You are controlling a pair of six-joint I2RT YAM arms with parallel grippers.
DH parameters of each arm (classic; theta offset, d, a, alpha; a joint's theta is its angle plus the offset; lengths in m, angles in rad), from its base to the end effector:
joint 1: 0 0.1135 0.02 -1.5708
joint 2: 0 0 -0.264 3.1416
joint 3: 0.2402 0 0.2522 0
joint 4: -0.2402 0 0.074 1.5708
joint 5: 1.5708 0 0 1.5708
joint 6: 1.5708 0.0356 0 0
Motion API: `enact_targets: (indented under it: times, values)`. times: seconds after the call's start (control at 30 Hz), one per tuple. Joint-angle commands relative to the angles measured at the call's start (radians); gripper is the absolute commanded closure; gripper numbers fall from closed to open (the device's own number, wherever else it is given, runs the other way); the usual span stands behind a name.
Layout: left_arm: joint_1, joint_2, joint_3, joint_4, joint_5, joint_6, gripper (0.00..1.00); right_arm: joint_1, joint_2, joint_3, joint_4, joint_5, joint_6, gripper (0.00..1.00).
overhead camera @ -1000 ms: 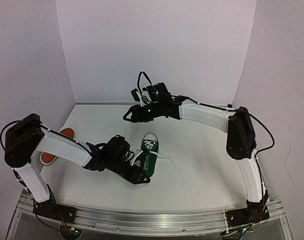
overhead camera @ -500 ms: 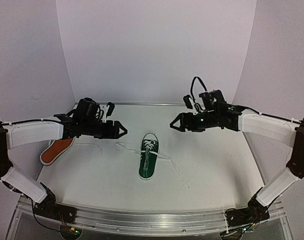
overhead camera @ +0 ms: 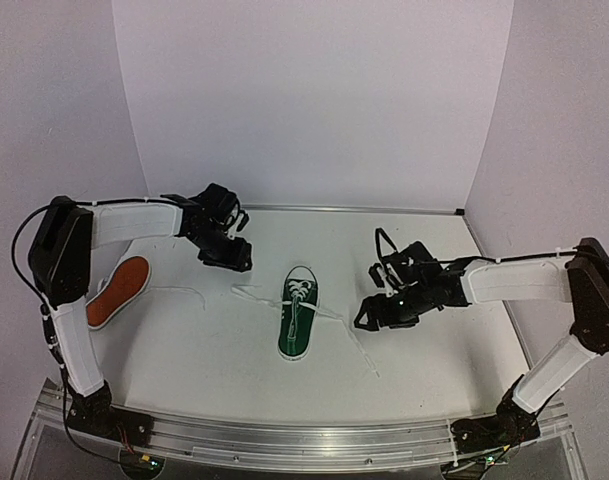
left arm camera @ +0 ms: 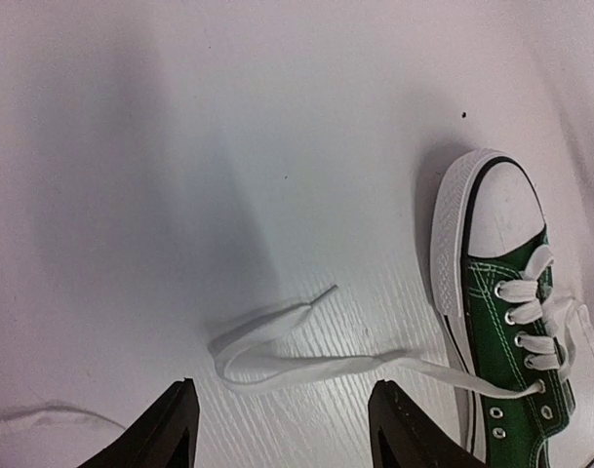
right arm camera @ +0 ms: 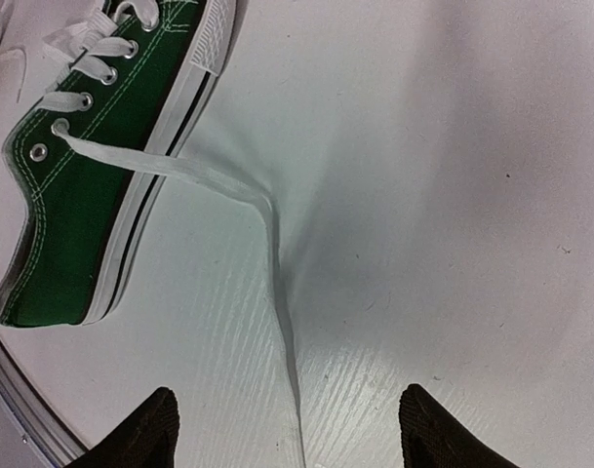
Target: Tie the shoes
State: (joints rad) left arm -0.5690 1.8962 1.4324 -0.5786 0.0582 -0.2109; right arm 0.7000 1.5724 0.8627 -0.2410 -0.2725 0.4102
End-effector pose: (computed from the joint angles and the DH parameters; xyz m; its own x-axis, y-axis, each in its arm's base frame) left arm 0.3405 -0.2202 0.2131 -0.8292 0.2823 -0.4825 0.3978 0.9043 -0.1547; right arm 0.2296 0.2059 0.1753 -0.8659 -0.2272 -0.4456 -0.4304 0.7922 0.4326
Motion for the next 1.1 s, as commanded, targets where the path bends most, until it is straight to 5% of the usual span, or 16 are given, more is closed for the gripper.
enact_targets:
  times: [0.0, 0.4, 0.6, 0.67, 0.8, 0.83, 0.93, 1.07]
  values:
    - [0.002, 0.091, 0.122, -0.101, 0.059, 0.088, 0.41, 0.033, 0.066, 0.008, 0.025, 0.048, 0.009, 0.27]
    - [0.0, 0.196, 0.132, -0.114, 0.006, 0.123, 0.44, 0.082, 0.16, 0.03, 0.027, 0.074, 0.015, 0.29]
    - [0.0, 0.255, 0.165, -0.106, -0.047, 0.125, 0.47, 0.1, 0.189, 0.032, 0.013, 0.108, 0.021, 0.38]
    - [-0.002, 0.27, 0.17, -0.12, -0.065, 0.129, 0.51, 0.102, 0.194, 0.025, 0.007, 0.117, 0.023, 0.47]
    - [-0.012, 0.261, 0.136, -0.143, -0.092, 0.129, 0.71, 0.106, 0.225, 0.035, -0.044, 0.176, 0.015, 0.95]
    - [-0.015, 0.254, 0.122, -0.146, -0.088, 0.126, 0.8, 0.107, 0.233, 0.04, -0.058, 0.194, 0.014, 1.0]
    - [-0.021, 0.207, 0.058, -0.125, -0.069, 0.106, 0.98, 0.106, 0.235, 0.058, -0.074, 0.226, 0.009, 1.0]
    - [-0.022, 0.075, -0.059, -0.062, -0.061, 0.064, 1.0, 0.105, 0.2, 0.091, -0.077, 0.257, 0.011, 1.0]
